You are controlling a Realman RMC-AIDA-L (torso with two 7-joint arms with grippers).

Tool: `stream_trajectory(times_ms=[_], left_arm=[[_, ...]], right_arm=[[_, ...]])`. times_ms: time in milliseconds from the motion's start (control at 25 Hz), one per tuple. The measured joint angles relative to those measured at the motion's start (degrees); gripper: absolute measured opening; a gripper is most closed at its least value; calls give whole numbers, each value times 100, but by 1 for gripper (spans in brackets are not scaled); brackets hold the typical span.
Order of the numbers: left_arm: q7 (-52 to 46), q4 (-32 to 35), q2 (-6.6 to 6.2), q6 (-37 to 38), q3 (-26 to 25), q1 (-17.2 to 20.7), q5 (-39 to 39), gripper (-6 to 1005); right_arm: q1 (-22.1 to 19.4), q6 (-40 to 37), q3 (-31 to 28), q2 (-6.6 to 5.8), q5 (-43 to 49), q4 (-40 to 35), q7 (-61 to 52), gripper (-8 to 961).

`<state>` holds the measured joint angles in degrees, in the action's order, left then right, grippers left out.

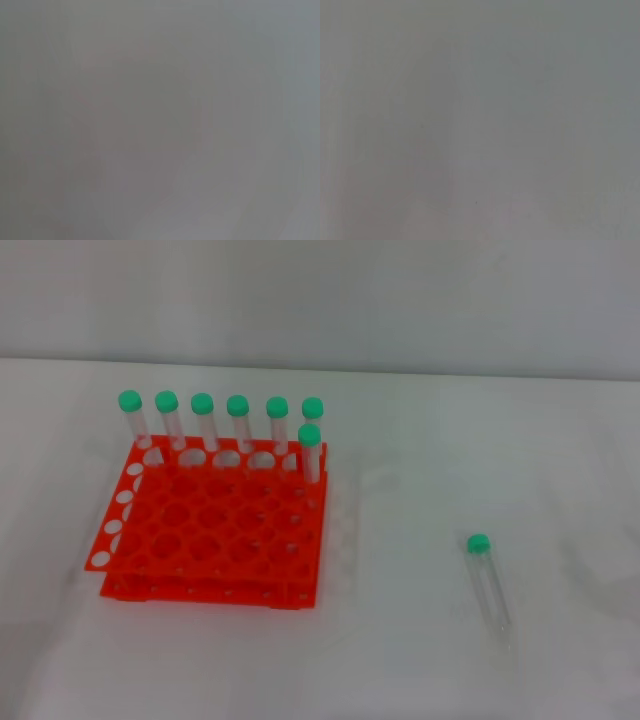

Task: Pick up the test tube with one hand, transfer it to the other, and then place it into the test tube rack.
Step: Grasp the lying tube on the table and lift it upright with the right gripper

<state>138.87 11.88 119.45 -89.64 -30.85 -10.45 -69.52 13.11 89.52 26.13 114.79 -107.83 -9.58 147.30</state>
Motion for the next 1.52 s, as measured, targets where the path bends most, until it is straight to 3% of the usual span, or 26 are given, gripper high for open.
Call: stream_trajectory(times_ms=[440,640,840,1080,1120,1160,1240,1520], left_arm=[[0,-2,-1,-11,0,18,0,887],[0,-2,-1,6,1,11,0,888],[-1,-2,-2,6,9,-14,7,887],[-16,-95,-13,-46,13,-36,104,887],[-16,-98,-15,-45,14,-44,117,887],[-17,-102,-16,-44,16,-55,141,887],[-18,-103,-17,-43,18,-72,182,888],[-25,-158,-33,-36,18,-146,199,887]], right_arm=[[30,2,117,-1,-1,-14,0,857],[42,-28,550,-2,2,-420,-489,857],[-22,-136,1216,-10,254,-1720,-1993,856],[132,-615,1345,2,2082,-3858,-4936,856],[132,-615,1345,2,2082,-3858,-4936,856],[156,-626,1461,13,2591,-4450,-5649,856],[145,-662,1603,17,2949,-4929,-6240,856],[144,-1073,2717,16,5287,-7248,-9076,857]])
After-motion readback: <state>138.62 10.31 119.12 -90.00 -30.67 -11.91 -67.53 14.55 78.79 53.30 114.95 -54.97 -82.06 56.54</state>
